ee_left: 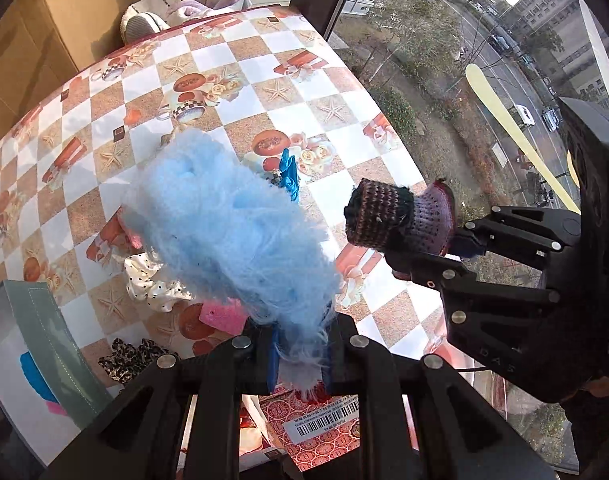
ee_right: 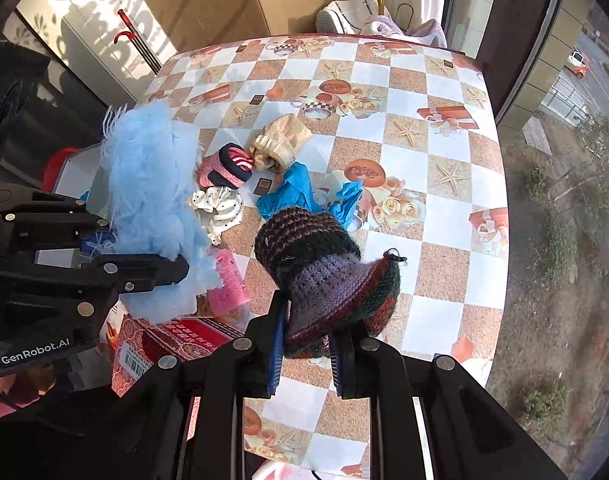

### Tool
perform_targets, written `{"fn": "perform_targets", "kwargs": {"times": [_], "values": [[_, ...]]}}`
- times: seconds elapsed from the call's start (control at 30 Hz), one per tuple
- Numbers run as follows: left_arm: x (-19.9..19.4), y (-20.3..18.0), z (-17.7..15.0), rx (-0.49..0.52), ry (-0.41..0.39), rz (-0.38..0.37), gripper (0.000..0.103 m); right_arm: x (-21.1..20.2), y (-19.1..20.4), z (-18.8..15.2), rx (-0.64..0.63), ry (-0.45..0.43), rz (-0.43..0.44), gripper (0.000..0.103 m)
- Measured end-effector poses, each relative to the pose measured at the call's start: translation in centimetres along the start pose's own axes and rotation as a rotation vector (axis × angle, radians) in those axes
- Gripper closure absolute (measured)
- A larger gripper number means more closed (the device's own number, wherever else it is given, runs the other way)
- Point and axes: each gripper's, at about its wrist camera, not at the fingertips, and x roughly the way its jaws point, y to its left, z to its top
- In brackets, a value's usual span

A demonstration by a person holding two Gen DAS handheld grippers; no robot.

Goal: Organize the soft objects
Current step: 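Carry the fluffy scrunchie and knit hat toward the white box with both tools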

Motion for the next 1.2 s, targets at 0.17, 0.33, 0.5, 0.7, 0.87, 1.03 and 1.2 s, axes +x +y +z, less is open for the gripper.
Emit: {"fn": "perform_targets", "kwargs": {"times": [0.17, 0.33, 0.5, 0.7, 0.87, 1.03, 1.2], "values": [[-1.8, -3.6, -2.2, 0.110, 0.018, -0.044, 0.086, -3.0, 0.6, -4.6, 0.075, 0.010, -0.024, 0.083], [-3.7, -4.4, -6.2, 0.145, 0.035, -0.069, 0.086, -5.7, 2.5, -8.8, 0.124, 0.016, -0.001, 0.082], [-5.0, -2.7, -10.2, 0.114, 0.052, -0.055, 0.086, -6.5, 6.1, -10.3, 0.057, 0.031, 0.032, 0.082], [-6.2, 0.7, -13.5, 0.011, 0.043, -0.020, 0.085, -6.3, 9.9, -9.9, -0.014, 0.029, 0.098, 0.082], [-7.5, 3.4, -14.7, -0.062, 0.009, 0.051, 0.085, -5.6, 13.6, -8.3, -0.086, 0.022, 0.138, 0.082], [-8.6, 5.5, -15.8, -0.098, -0.008, 0.122, 0.085, -5.0, 16.8, -6.7, -0.153, 0.021, 0.157, 0.082], [-9.0, 7.1, -17.2, -0.109, -0.009, 0.190, 0.085, -4.4, 19.3, -5.9, -0.201, 0.036, 0.170, 0.082]]}}
